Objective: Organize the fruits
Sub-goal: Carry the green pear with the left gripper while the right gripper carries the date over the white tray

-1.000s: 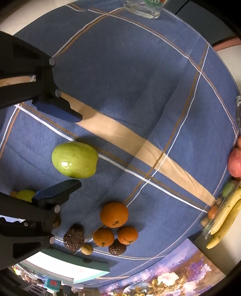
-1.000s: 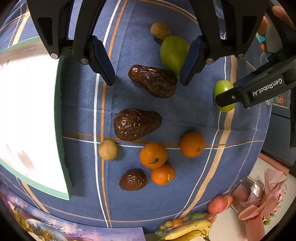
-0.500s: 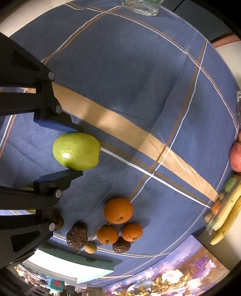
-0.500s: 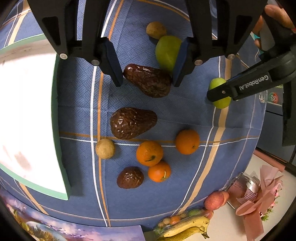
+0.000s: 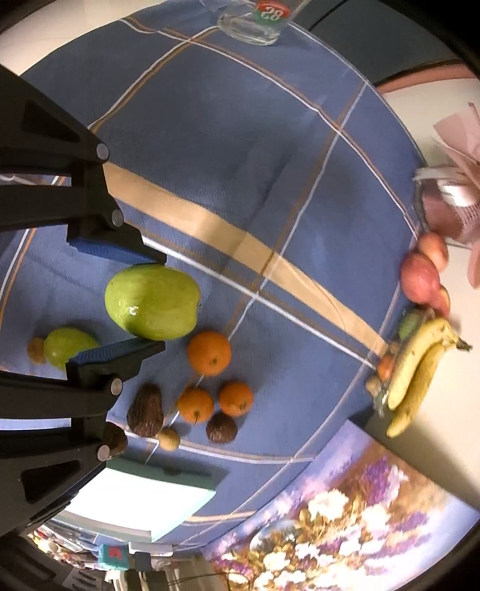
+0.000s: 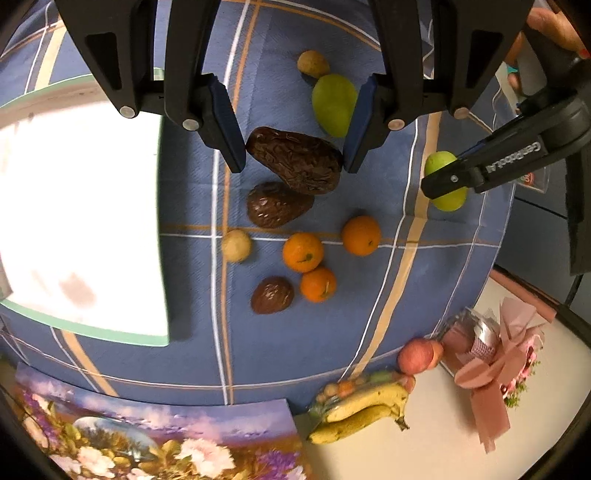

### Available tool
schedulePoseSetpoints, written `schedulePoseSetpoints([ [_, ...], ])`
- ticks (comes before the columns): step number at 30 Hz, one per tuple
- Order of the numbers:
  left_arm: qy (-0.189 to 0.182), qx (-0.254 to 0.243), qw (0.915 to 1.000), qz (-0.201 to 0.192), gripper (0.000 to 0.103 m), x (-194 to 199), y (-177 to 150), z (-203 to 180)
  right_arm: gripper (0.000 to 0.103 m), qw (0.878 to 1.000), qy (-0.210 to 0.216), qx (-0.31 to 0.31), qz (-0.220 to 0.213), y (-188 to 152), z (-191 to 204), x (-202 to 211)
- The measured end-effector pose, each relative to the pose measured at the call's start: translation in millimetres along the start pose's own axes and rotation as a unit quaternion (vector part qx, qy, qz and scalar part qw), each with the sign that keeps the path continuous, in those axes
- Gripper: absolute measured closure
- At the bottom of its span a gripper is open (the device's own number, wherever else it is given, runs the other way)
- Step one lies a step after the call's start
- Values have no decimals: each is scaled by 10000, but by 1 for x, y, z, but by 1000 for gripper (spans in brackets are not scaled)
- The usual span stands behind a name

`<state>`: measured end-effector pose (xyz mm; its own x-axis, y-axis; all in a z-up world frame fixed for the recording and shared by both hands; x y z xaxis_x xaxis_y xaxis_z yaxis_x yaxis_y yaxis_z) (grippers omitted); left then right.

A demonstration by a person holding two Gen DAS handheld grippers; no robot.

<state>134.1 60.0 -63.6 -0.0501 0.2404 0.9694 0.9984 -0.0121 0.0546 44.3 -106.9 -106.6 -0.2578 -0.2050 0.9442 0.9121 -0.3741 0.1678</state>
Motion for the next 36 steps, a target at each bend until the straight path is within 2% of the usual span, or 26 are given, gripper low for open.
schedulePoseSetpoints([
  [7, -72, -238, 9997, -32, 61, 2, -11, -19, 47, 9994, 9, -303, -139, 2, -27, 15],
  [23, -176, -1030, 9945, 99, 61, -9, -36, -89, 47, 9859, -297, -1573, -489, -3, -141, 55],
  [29, -251, -1427, 9893, 163, 61, -13, -49, -127, 47, 9792, -508, -1890, -544, -6, -171, 68],
  [36, -162, -2102, 9774, 182, 61, -28, -70, -174, 47, 9695, -887, -2205, -592, -12, -203, 85],
])
Point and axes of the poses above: each gripper's, at about its wrist camera, not at the fingertips, and x roughly against the way its jaws point, z to its left, y to its top, the point moved 2 cm from there along -x, roughly the way its jaws point, and after that the axes turned 12 degrees about z, right-handed, at the moved point
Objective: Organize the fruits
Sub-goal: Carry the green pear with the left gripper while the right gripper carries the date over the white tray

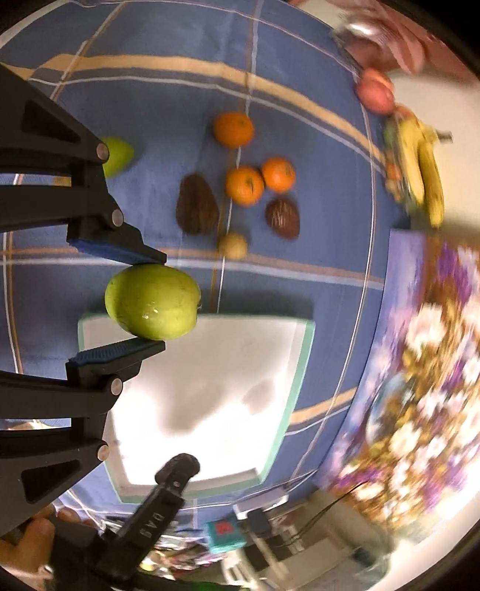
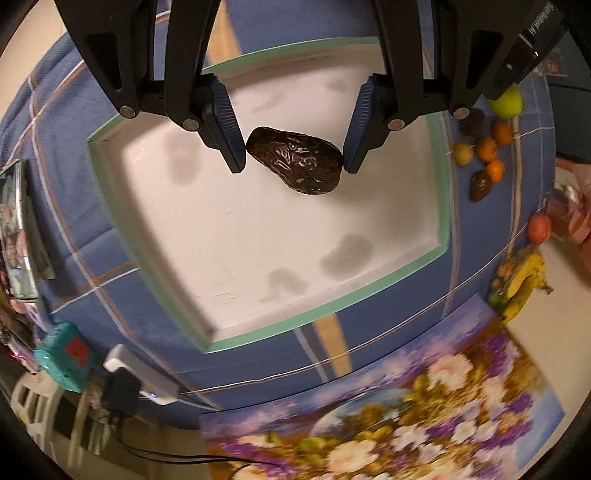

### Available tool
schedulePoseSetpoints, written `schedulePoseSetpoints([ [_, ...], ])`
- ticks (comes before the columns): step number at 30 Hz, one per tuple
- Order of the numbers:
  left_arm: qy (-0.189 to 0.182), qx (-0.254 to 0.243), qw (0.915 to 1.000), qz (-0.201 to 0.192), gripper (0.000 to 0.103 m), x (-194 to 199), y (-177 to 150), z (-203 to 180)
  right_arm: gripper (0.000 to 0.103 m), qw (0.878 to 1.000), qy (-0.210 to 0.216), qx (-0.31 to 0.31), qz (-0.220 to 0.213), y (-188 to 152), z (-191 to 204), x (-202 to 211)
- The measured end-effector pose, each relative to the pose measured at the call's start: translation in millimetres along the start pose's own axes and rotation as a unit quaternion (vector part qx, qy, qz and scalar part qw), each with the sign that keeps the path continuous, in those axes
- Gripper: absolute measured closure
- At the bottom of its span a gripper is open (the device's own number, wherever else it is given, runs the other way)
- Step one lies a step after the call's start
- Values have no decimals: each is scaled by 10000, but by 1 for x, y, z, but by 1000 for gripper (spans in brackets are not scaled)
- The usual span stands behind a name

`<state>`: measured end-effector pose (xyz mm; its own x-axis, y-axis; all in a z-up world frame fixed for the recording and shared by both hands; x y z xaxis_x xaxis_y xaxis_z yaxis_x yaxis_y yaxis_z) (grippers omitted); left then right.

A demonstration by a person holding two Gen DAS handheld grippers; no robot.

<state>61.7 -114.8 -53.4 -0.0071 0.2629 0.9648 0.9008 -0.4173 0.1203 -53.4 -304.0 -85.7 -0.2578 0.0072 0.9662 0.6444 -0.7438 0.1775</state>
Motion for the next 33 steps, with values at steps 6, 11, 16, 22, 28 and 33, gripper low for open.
schedulePoseSetpoints([
  [6, 169, -639, 9978, 24, 61, -22, -2, -42, 47, 9992, -323, -142, -161, 4, -21, 8],
  [11, 189, -1015, 9947, 38, 61, -39, -2, -67, 46, 9985, -443, -202, -231, 8, -29, 11],
  [16, 111, -1054, 9943, 148, 61, -54, -1, -73, 46, 9985, -451, -191, -252, 9, -33, 13],
  [22, 262, -940, 9947, 310, 61, -72, 1, -70, 47, 9986, -462, -196, -153, 10, -35, 5],
  [28, 263, -926, 9947, 354, 61, -77, 0, -69, 46, 9978, -567, -224, 246, 9, -40, -23],
  [33, 329, -992, 9940, 331, 61, -79, 0, -73, 46, 9974, -589, -236, 346, 7, -41, -32],
])
Point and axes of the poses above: each gripper's, at about its wrist camera, not at the fingertips, and x roughly against the way its jaws point, z to its left, y to its top, the point moved 2 cm from there along -x, roughly the way its jaws point, and after that the axes turned 12 degrees about z, right-handed, at the moved point
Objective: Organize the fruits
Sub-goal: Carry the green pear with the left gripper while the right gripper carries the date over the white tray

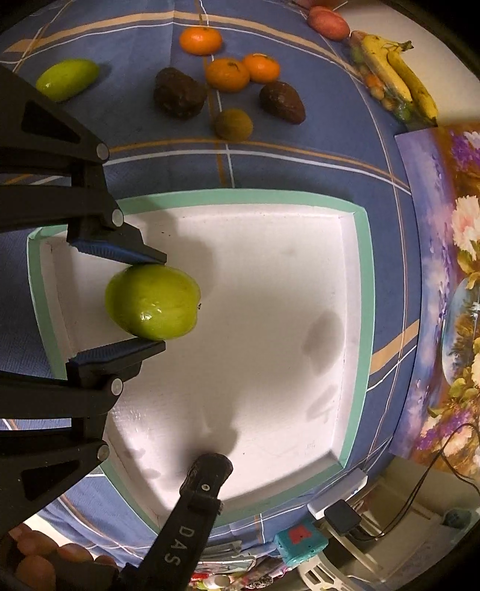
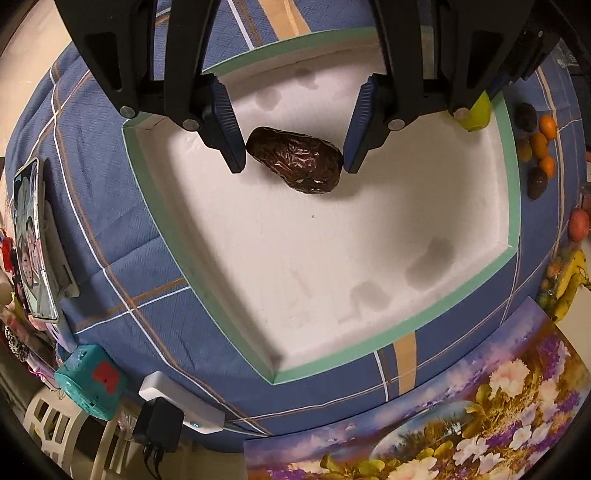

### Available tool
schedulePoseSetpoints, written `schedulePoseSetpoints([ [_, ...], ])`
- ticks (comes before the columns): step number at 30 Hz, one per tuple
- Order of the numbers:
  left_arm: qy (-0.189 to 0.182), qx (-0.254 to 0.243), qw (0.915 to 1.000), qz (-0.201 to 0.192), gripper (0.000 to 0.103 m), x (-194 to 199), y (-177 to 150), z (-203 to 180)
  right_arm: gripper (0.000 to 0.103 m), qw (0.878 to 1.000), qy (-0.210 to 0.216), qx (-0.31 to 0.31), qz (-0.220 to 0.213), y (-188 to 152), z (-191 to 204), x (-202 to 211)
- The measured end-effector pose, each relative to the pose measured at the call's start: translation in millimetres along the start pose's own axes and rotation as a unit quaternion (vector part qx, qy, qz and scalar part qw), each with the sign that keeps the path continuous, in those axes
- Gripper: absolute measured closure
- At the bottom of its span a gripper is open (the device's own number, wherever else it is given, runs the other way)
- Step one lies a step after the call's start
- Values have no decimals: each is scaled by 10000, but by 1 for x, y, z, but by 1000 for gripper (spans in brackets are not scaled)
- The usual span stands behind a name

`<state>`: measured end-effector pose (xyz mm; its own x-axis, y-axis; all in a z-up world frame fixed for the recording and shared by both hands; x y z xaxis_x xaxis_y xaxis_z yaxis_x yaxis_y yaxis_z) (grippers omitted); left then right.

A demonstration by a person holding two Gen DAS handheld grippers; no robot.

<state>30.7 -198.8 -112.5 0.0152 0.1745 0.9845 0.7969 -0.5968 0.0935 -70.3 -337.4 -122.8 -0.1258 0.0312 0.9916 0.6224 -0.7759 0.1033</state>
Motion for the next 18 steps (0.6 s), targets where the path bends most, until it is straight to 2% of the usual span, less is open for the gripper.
schedulePoseSetpoints([
  [18, -145, 14, 9999, 42, 60, 4, 0, 5, 46, 9999, 17, 48, 106, -1, -1, -8],
])
Point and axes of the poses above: each gripper's, at about its wrist camera, not at the fingertips, and x roughly against the way its jaws point, z to its left, y to its top, the point moved 2 cm from there along -x, roughly the way its jaws point, and after that the axes turned 12 degrees about z, right-handed, at the moved point
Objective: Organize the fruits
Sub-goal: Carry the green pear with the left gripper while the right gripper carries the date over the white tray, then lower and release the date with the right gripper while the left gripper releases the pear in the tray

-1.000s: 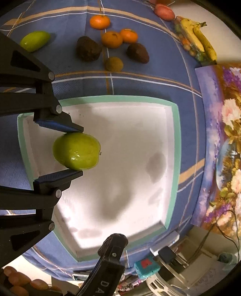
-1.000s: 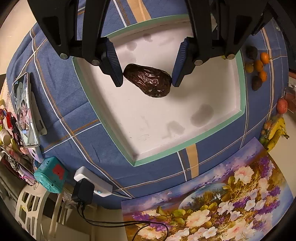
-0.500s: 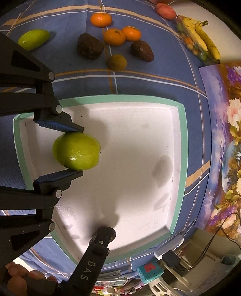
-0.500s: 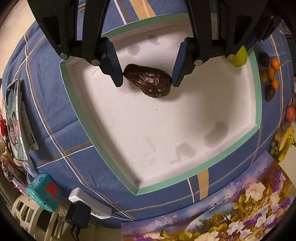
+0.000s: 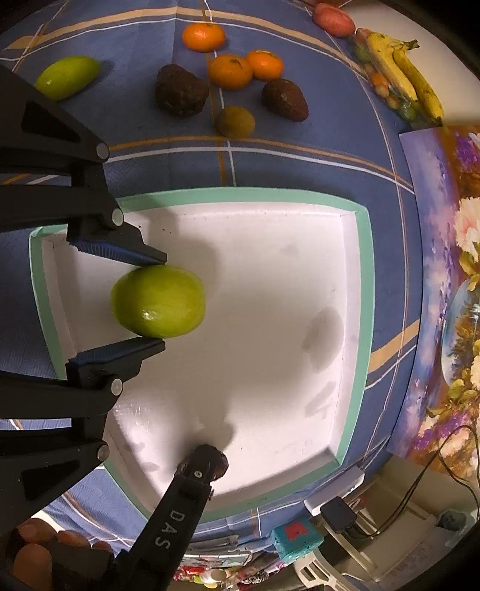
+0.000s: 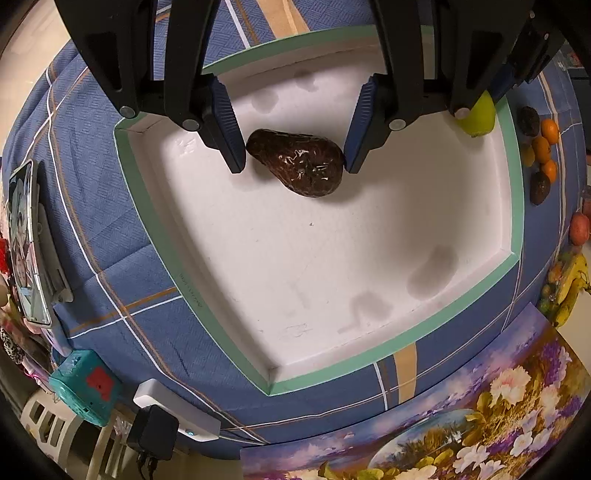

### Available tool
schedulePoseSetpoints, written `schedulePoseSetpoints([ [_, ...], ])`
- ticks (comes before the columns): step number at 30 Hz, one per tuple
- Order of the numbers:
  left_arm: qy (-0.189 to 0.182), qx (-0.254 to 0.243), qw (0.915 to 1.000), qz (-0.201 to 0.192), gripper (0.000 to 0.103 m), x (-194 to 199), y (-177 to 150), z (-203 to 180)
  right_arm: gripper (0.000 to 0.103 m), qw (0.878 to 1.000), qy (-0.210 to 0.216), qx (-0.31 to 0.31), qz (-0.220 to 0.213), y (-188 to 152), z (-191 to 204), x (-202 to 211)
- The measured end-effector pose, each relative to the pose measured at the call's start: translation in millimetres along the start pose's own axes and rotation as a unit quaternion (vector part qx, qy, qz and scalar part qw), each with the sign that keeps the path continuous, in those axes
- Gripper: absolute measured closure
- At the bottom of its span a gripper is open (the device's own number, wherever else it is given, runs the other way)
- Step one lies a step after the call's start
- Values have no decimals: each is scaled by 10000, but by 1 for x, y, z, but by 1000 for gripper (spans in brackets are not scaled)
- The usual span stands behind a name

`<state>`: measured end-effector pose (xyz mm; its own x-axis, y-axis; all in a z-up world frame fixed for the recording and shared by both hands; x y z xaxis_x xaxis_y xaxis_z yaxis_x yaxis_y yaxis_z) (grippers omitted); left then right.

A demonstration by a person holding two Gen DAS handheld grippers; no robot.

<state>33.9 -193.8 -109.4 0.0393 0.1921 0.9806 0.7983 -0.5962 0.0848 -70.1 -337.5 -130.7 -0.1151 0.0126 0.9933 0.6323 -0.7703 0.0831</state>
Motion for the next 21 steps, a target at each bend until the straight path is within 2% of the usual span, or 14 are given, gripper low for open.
schedulePoseSetpoints([
  [8, -68, -16, 9999, -125, 59, 16, 0, -1, 43, 10000, -25, 16, -94, -1, 1, 7],
  [16, -157, 207, 9987, -438, 58, 40, 3, 8, 43, 9989, 81, 76, -457, 0, 6, 34],
  [19, -143, 374, 9982, -457, 49, 42, 5, 16, 43, 9985, 95, 132, -528, -2, 8, 39],
  [21, -90, 487, 9977, -458, 36, 41, 6, 22, 43, 9983, 101, 171, -539, -3, 10, 39],
])
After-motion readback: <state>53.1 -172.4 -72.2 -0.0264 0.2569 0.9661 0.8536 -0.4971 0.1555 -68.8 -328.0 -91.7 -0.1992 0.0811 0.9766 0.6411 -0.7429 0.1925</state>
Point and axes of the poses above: each gripper's, at about its wrist camera, not at the fingertips, and x roughly against the way its jaws point, z to its left, y to its top, the point moved 2 cm from there along -x, roughly the way its jaws point, and after that the axes turned 12 degrees about z, right-handed, at the moved point
